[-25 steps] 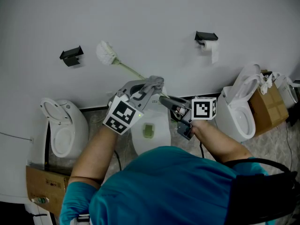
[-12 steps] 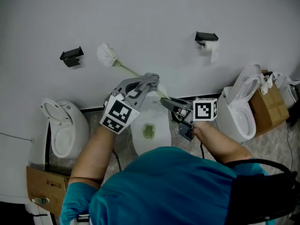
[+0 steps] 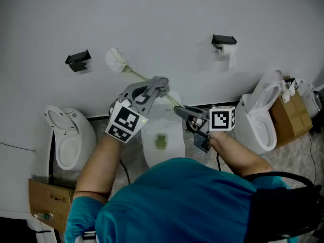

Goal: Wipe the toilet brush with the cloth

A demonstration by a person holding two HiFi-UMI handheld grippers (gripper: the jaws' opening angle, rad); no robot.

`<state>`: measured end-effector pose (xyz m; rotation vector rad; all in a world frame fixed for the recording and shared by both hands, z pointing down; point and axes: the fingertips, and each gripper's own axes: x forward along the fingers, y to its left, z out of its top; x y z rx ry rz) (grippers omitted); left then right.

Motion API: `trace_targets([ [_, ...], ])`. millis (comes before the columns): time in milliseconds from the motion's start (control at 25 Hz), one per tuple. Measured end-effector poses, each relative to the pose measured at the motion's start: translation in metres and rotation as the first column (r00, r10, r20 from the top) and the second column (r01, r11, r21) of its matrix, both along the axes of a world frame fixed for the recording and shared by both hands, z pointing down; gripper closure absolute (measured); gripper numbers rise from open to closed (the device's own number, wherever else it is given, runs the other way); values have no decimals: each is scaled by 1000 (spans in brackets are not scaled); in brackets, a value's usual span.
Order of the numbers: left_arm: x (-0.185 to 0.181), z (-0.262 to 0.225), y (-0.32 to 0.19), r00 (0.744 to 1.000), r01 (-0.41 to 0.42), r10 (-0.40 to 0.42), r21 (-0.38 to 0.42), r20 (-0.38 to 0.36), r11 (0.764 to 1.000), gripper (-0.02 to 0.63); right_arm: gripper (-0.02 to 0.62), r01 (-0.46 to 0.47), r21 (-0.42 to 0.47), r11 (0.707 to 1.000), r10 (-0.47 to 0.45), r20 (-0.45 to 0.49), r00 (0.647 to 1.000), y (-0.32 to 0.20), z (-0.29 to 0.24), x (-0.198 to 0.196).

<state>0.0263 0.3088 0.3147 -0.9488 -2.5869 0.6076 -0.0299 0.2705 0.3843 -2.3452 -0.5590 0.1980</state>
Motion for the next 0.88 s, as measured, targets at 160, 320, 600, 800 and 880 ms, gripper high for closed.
trace_targets([
  [160,5,-3,2,1000,10,-10,-4,3,1000,569,535,-7,14,1000,7,7,1000,0,2,-1],
  [320,10,-6,5,1000,21,-21,-11,6,1000,569,535,11,-12,1000,-11,10,1000,1,-1,1],
  [600,19,-9,9,999,40,-39,-19,14,999,569,535,1,2,1000,-1,10,1000,1,2,0],
  [800,26,-13,12,998,50,-50,-20,23,999,569,535,-7,19,1000,7,13,1000,0,4,0],
  [880,28,-14,13,998,54,-54,-22,24,998,569,535,-15,25,1000,15,20,1000,1,6,-1],
])
